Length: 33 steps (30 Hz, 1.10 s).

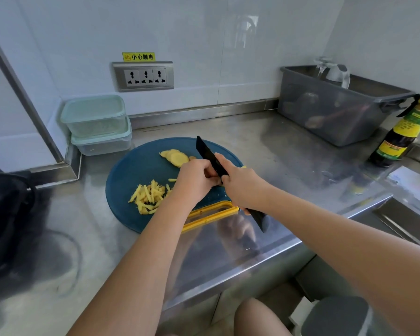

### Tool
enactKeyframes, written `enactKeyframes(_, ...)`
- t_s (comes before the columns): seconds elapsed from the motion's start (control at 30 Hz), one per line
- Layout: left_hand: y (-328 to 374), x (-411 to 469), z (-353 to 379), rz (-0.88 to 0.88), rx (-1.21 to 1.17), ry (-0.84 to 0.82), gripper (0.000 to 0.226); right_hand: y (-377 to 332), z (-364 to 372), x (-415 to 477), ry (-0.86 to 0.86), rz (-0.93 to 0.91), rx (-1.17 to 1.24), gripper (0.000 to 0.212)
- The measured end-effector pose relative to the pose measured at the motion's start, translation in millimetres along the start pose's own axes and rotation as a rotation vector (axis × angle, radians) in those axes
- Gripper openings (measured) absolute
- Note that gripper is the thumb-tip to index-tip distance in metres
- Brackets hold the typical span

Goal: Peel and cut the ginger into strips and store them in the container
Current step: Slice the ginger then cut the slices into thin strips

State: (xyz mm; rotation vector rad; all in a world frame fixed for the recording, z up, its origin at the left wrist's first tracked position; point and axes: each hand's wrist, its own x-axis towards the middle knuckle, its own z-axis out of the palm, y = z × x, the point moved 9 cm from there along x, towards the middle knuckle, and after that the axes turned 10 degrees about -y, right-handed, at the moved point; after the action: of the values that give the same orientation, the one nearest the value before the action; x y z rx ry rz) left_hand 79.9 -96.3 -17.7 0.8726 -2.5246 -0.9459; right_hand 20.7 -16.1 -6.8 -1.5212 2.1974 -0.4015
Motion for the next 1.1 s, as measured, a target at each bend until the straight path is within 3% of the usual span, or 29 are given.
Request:
enactKeyframes(0.47, 3.5, -2.6, -2.2, -0.019, 0.047, -0.008, 0.010, 0.1, 10.4, 3.9, 0.037, 0.010, -0.021, 0.059)
enactKeyframes(0.73, 6.4, -3.7, -2.5, 0.017, 0.059, 0.002, 0.006, 0.2, 9.4, 25.3, -0.157, 0.149, 0.054, 0.071)
enactKeyframes(1.1, -0.2, 2.9, -1.6, -0.013, 0.005, -0.014, 0.010, 2.4, 8.3, -7.1, -0.041, 0.035, -0.005, 0.059)
